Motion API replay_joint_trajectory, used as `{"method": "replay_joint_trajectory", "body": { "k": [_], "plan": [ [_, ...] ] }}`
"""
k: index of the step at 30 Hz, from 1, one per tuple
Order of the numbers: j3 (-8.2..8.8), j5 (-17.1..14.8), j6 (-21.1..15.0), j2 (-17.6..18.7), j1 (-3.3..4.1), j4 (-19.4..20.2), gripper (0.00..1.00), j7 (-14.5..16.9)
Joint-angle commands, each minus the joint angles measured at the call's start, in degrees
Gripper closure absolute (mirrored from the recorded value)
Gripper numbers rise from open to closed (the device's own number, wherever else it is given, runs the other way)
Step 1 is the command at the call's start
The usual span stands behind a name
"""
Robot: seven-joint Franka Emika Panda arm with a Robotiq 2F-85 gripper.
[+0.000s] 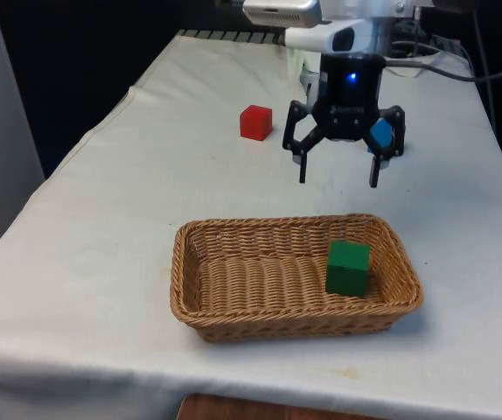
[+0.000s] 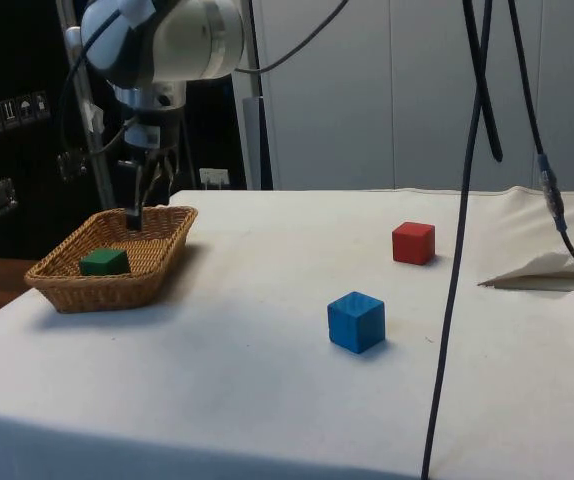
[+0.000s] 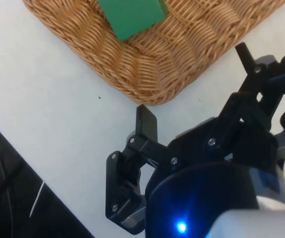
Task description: Pick up exactly two blocks and place them into the basket.
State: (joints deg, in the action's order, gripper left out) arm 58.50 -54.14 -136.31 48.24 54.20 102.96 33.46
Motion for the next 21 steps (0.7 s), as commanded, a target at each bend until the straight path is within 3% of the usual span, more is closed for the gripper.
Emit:
{"method": "replay_joint_trajectory", "body": {
  "k": [1, 4, 5, 6, 12, 13, 14, 19, 20, 21],
  "plan": [
    [0.97, 0.11, -1.38, -1.89, 2.29, 3.55, 0.0, 0.74],
    [1.09, 0.8, -1.32, -2.69, 2.46, 3.95, 0.0, 0.69],
    [0.0, 0.74, 0.0, -1.09, 0.17, 0.63, 0.0, 0.0],
    [1.09, 1.03, -1.32, -2.98, 2.58, 4.18, 0.0, 0.63],
    [0.11, 1.26, -2.46, -4.47, 2.46, 4.53, 0.0, 0.34],
    [-0.57, 1.83, -0.74, -3.32, 0.63, 2.01, 0.0, -0.17],
    [-0.4, 1.15, -3.15, -4.93, 2.41, 4.7, 0.0, 0.34],
    [-1.6, 1.2, -5.33, -6.36, 2.18, 5.33, 0.0, 0.29],
    [-2.01, 1.78, -3.72, -5.04, 0.8, 3.32, 0.0, -0.29],
    [-1.78, 1.2, -5.84, -6.7, 2.18, 5.56, 0.0, 0.29]
  ]
}}
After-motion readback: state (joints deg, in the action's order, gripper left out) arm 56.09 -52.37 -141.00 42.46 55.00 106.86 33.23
